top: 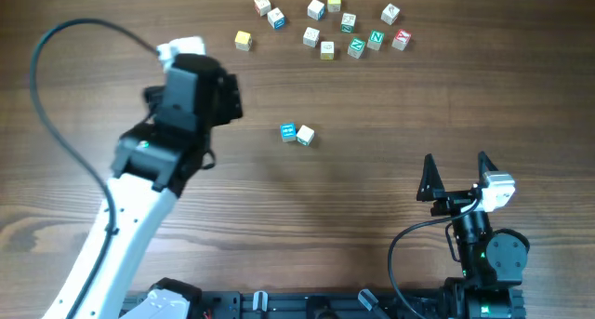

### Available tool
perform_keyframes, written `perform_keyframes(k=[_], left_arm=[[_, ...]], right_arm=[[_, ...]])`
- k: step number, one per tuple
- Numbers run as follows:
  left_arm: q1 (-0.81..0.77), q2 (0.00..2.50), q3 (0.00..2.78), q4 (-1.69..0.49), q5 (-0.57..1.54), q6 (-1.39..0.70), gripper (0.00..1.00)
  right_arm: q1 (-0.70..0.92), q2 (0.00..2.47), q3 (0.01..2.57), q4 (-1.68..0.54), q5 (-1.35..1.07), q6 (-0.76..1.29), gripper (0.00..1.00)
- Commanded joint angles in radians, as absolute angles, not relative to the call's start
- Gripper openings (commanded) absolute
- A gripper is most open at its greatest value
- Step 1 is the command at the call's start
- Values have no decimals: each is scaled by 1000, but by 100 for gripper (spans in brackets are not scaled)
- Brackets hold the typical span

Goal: Form a circle

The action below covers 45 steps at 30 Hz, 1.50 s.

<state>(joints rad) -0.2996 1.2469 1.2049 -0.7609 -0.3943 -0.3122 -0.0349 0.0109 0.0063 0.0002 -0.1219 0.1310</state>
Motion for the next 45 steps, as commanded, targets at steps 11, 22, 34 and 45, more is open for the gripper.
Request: perform_keyframes(k=[11,22,34,45], left_arm=[[75,1185,1212,-954,-80,-589,100],[160,1185,1212,-970,82,-588,100],[160,1185,1212,-989,82,-588,100],[160,1185,1212,-992,82,-588,100]], right_arm=[[-41,5,5,6,-113,964,100],[-41,9,6,111,-209,1245,100],[-41,445,331,-139,-421,700,100],[-10,1182,1060,-677,-409,341,99]])
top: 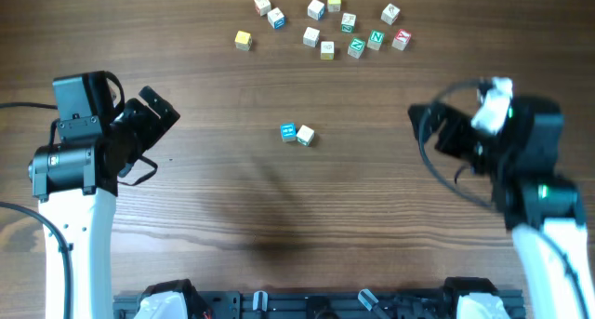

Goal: Form a circle

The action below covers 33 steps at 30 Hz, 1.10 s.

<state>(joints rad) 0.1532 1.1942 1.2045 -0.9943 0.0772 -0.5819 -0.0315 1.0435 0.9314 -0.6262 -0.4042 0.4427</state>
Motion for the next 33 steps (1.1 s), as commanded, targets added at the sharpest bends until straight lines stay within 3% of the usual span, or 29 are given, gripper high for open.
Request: perform_keyframes(k=[1,22,33], left_arm=[[160,1185,1212,-992,82,-588,100],[160,1185,1212,-992,82,-588,100],[160,1185,1212,-992,82,-588,100]], right_arm=[[1,1248,1113,-695,-401,339,100],[199,1929,1835,-788,-202,374,99],[238,2230,2077,-667,-123,432,99]])
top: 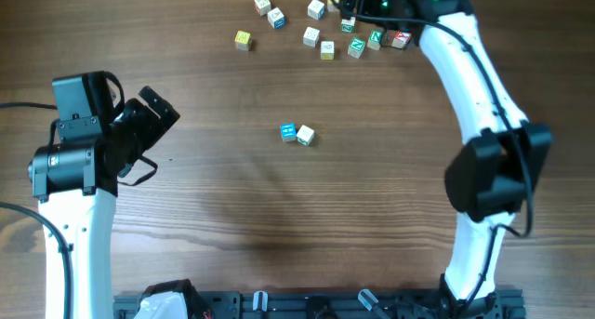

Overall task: Form a circle
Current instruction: 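Grasp the green-lettered N block with the right gripper and lift it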

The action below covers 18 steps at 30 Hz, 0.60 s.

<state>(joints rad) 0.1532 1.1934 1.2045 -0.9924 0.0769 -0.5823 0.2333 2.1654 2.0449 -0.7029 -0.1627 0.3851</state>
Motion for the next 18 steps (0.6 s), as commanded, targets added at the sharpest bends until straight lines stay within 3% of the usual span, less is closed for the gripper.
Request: perform_keyframes(k=[1,7,13,18], left_arm=[[160,1185,1212,-992,82,-588,100],[160,1185,1212,-992,82,-588,100],[160,1185,1212,-992,82,-588,100],[160,1185,1212,-992,82,-588,100]], right_arm=[[239,2249,2077,-640,-118,447,99],[242,2337,2077,-587,-98,448,99],[259,2394,2076,-643,12,570,85],[265,2415,2069,-693,17,669,83]])
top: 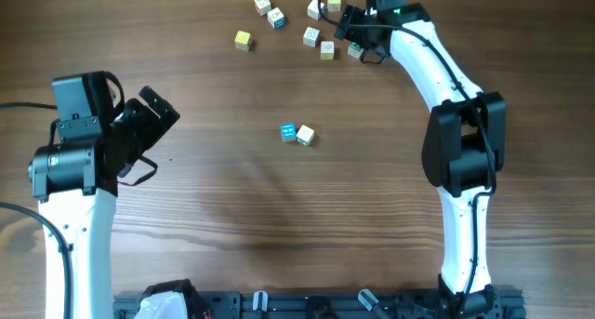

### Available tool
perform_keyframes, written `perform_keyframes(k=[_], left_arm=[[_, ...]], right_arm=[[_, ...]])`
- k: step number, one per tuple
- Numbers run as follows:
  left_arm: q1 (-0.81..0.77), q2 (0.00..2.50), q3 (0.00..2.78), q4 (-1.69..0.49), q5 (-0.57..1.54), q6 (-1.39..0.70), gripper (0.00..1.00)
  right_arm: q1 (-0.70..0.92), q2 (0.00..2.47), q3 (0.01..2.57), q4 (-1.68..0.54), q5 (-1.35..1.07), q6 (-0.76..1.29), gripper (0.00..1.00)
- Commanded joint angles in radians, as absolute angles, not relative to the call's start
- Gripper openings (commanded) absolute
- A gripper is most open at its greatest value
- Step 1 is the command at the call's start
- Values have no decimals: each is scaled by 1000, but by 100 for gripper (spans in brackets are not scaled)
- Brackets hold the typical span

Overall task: Form a circle
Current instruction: 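Grasp the green-lettered N block with the right gripper and lift it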

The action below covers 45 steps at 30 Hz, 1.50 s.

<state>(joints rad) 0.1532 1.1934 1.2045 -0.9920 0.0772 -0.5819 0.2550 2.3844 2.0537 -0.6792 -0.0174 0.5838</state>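
Two cubes touch at mid-table, a blue one [288, 132] and a white one [305, 135]. Several more lettered cubes lie scattered along the far edge, among them a yellow one [243, 40] and a green-marked one [355, 49]. My right gripper [357, 37] reaches into this far group, its fingers spread around the green-marked cube; the arm hides the cubes further right. At the left, my left gripper [160, 110] hangs open and empty, far from every cube.
The right arm [460, 142] stretches from the near edge up the right side to the far cubes. The left arm [74, 170] stands along the left edge. Bare wood tabletop [279, 226] fills the near half.
The right gripper has come slightly nearer and lower over the far group, now covering the cubes at its right end. The left arm and the centre pair are unchanged.
First the left arm was extended toward the far left of mid-table and the right gripper was parked near the front edge. Then the left arm was pulled back to the left edge and the right arm was raised. Later the right gripper reached the far cubes, where it is now.
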Motion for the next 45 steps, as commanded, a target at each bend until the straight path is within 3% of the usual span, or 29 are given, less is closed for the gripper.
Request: perform_keyframes(k=[1,9,14,18,24,32,39,45], left_arm=[[160,1185,1212,-992,82,-588,100],[160,1185,1212,-992,82,-588,100],[160,1185,1212,-992,82,-588,100],[160,1185,1212,-992,82,-588,100],[160,1185,1212,-992,82,-588,100],[160,1185,1212,-992,82,-588,100],[160,1185,1212,-992,82,-588,100],[160,1185,1212,-992,82,-588,100]], right_arm=[[265,2431,2069,-691,23,688,82],[266,2489,2069,-628,85,710,72],[268,2489,2069,-623,87,706,50],[267,2470,2070,-629,6,706,41],[267,2424,2070,-665,-1,647,37],[267,2150,2070,-768,7,490,34],[290,1950,2070,-1065,-111,499,35],[432,1942,2062,-1287,-154,527,33]])
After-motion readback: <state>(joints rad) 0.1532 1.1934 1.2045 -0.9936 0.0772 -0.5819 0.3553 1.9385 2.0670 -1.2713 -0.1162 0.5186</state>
